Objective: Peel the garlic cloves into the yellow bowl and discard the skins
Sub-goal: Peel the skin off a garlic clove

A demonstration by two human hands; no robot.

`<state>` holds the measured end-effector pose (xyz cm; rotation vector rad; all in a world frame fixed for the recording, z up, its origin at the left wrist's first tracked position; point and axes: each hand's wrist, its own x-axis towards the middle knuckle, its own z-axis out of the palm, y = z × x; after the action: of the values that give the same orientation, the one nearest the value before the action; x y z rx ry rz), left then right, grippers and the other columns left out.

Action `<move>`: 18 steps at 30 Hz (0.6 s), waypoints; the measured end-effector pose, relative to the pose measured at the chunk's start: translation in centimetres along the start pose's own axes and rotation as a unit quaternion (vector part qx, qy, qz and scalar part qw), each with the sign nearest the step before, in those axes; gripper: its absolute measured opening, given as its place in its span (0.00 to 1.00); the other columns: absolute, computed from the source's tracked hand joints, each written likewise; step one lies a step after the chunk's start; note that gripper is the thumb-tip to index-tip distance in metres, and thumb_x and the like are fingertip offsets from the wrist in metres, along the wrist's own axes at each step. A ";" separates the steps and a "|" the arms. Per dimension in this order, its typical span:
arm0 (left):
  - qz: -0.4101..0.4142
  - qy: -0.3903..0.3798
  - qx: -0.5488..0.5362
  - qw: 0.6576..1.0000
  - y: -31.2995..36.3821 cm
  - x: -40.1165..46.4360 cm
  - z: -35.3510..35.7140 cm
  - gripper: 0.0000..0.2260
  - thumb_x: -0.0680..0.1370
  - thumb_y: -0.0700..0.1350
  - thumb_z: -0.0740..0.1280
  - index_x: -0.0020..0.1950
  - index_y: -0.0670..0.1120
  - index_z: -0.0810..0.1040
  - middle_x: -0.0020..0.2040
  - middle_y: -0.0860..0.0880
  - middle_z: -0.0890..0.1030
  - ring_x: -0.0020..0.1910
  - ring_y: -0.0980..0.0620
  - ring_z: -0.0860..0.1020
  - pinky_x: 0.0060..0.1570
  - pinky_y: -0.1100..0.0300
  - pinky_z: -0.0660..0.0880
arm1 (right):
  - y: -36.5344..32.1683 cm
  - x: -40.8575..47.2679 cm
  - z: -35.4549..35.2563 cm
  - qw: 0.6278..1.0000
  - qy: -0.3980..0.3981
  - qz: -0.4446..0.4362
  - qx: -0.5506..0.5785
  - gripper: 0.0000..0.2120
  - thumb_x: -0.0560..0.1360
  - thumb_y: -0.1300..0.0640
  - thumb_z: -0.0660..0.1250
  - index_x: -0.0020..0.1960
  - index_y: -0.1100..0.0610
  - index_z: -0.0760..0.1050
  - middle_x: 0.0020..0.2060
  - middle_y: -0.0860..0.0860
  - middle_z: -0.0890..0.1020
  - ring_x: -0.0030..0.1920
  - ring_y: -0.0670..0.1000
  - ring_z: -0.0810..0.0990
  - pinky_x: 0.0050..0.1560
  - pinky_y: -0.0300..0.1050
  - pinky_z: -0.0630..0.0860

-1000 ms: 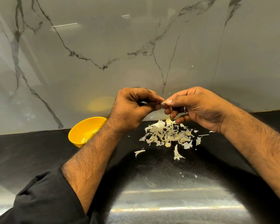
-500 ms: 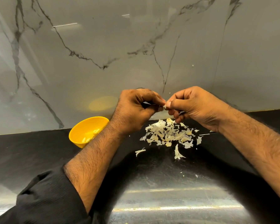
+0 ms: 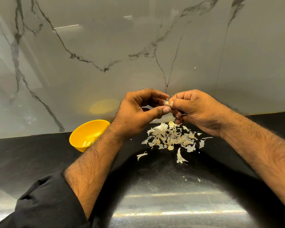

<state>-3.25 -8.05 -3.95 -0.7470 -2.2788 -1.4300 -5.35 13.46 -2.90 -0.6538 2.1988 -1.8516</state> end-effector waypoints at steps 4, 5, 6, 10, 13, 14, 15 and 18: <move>-0.030 0.013 -0.038 0.999 -0.1 0.0 0.4 0.08 0.79 0.37 0.75 0.58 0.38 0.85 0.50 0.43 0.88 0.48 0.46 0.87 0.50 0.51 0.86 | 0.1 0.1 0.0 1.000 -0.005 0.001 0.008 0.13 0.82 0.60 0.67 0.56 0.70 0.81 0.35 0.51 0.78 0.35 0.45 0.74 0.41 0.44 0.78; -0.037 0.017 -0.047 0.998 -0.1 0.0 0.4 0.08 0.79 0.37 0.75 0.57 0.37 0.85 0.50 0.43 0.88 0.47 0.45 0.88 0.50 0.51 0.86 | 0.1 0.0 0.0 1.000 -0.003 0.001 0.011 0.12 0.82 0.60 0.67 0.56 0.70 0.81 0.36 0.51 0.78 0.35 0.45 0.74 0.41 0.44 0.78; -0.039 0.020 -0.052 0.998 -0.1 0.0 0.5 0.07 0.79 0.37 0.75 0.57 0.37 0.84 0.49 0.42 0.87 0.47 0.45 0.88 0.50 0.52 0.86 | 0.1 0.1 0.0 1.000 0.000 0.000 0.012 0.12 0.82 0.60 0.67 0.56 0.69 0.81 0.36 0.51 0.78 0.35 0.45 0.75 0.41 0.45 0.78; -0.031 0.035 -0.052 0.998 0.2 0.0 0.9 0.07 0.81 0.36 0.72 0.58 0.37 0.82 0.48 0.41 0.87 0.43 0.45 0.88 0.45 0.54 0.86 | 0.1 0.0 0.1 1.000 0.004 -0.003 0.015 0.10 0.82 0.60 0.66 0.53 0.66 0.82 0.35 0.50 0.78 0.36 0.46 0.75 0.43 0.46 0.77; -0.036 0.049 -0.076 0.995 0.3 0.0 1.1 0.09 0.82 0.33 0.70 0.62 0.38 0.82 0.50 0.40 0.86 0.45 0.45 0.88 0.46 0.54 0.86 | 0.0 0.0 0.2 1.000 0.000 -0.009 0.018 0.10 0.83 0.61 0.65 0.53 0.66 0.82 0.36 0.52 0.78 0.36 0.47 0.75 0.43 0.46 0.77; -0.040 0.052 -0.088 0.994 0.3 0.0 1.1 0.09 0.82 0.33 0.70 0.62 0.37 0.83 0.50 0.40 0.86 0.45 0.45 0.88 0.46 0.54 0.86 | 0.0 0.0 0.2 1.000 0.002 -0.009 0.020 0.10 0.83 0.61 0.65 0.54 0.67 0.82 0.37 0.52 0.78 0.36 0.47 0.75 0.43 0.46 0.77; -0.045 0.059 -0.102 0.992 0.3 0.0 1.2 0.09 0.82 0.33 0.70 0.61 0.37 0.83 0.49 0.40 0.87 0.45 0.44 0.88 0.46 0.54 0.86 | 0.0 0.0 0.1 1.000 0.002 -0.009 0.021 0.10 0.83 0.61 0.65 0.54 0.67 0.82 0.36 0.52 0.78 0.36 0.47 0.75 0.43 0.46 0.77; -0.065 0.092 -0.150 0.982 0.1 0.0 1.1 0.08 0.81 0.32 0.70 0.59 0.36 0.84 0.48 0.38 0.87 0.45 0.43 0.87 0.47 0.53 0.85 | -0.1 -0.1 0.2 1.000 -0.002 -0.007 0.017 0.09 0.83 0.62 0.65 0.49 0.63 0.82 0.35 0.51 0.78 0.36 0.46 0.75 0.42 0.47 0.78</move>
<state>-3.22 -6.99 -4.34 -0.5285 -2.0270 -1.8493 -5.15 13.29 -2.83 -0.6668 2.1606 -1.8883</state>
